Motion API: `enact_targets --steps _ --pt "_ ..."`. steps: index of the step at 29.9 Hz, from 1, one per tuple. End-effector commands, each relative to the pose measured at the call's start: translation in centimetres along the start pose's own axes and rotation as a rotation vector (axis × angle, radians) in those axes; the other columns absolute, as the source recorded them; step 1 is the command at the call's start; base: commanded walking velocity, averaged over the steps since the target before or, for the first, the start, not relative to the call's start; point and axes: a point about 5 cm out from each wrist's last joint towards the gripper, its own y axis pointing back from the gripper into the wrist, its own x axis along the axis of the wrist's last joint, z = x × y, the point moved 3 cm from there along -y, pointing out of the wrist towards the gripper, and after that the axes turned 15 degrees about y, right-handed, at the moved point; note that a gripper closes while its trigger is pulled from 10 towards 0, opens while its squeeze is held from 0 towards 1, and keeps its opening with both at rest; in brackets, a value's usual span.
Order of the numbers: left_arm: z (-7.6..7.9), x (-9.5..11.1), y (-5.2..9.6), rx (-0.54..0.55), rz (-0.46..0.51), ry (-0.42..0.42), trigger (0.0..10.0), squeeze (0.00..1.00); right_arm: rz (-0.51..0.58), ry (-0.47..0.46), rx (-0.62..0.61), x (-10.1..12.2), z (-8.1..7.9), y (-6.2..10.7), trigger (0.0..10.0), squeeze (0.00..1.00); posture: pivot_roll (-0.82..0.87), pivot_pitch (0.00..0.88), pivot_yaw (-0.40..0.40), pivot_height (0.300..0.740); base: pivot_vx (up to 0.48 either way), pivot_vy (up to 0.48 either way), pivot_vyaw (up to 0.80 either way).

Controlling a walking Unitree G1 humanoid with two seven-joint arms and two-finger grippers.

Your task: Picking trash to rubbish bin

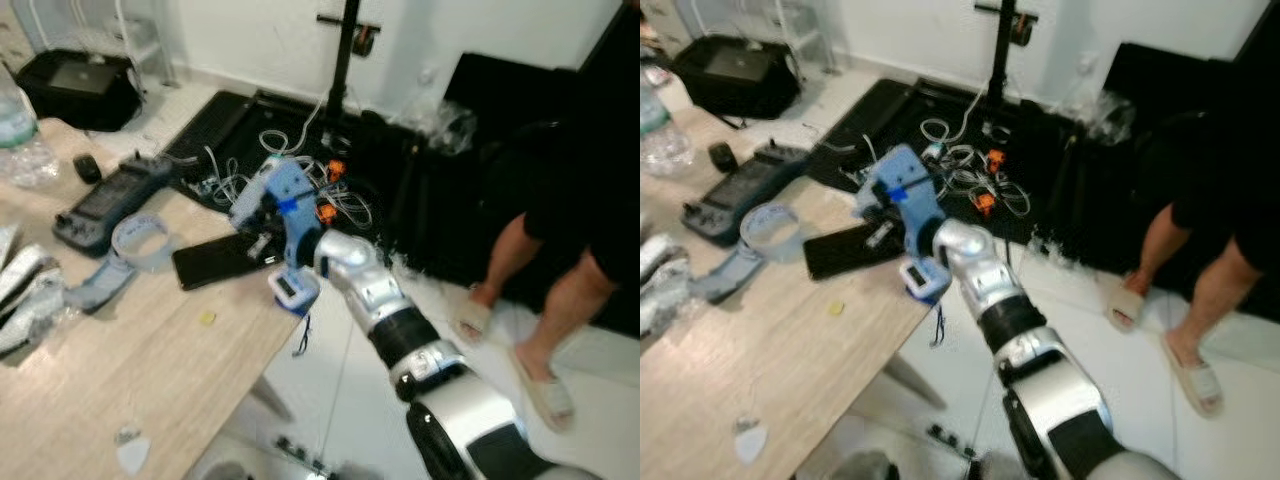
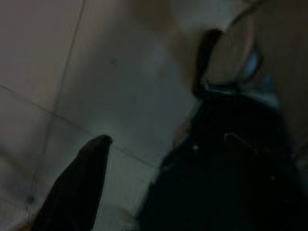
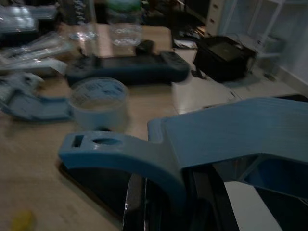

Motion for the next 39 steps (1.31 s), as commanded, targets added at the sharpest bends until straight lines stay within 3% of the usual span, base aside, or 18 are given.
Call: enact_targets --steps 1,12,34,39 --pt "0.08 -0.3 0.03 0.003 -0.008 0.015 10.0 0.0 -0.002 -0.009 -0.005 -0.22 0.06 0.14 10.0 0.0 0.07 0.052 -0.046 0.74 0.0 0.0 0.0" --pt "0.18 -0.48 0.06 -0.002 -0.011 0.017 10.0 0.0 -0.035 -0.014 -0.024 -0.65 0.25 0.1 10.0 0.0 0.07 0.057 -0.049 0.74 0.0 0.0 -0.04" --pt "0.21 -0.39 0.05 0.0 -0.007 0.007 10.0 0.0 -0.035 -0.015 -0.021 -0.55 0.28 -0.05 10.0 0.0 0.08 0.047 -0.054 0.74 0.0 0.0 -0.77" --pt "0.19 -0.41 0.05 0.002 -0.008 0.001 10.0 0.0 -0.031 -0.013 -0.025 -0.52 0.31 -0.04 10.0 0.0 0.08 0.048 -0.052 0.74 0.0 0.0 0.0"
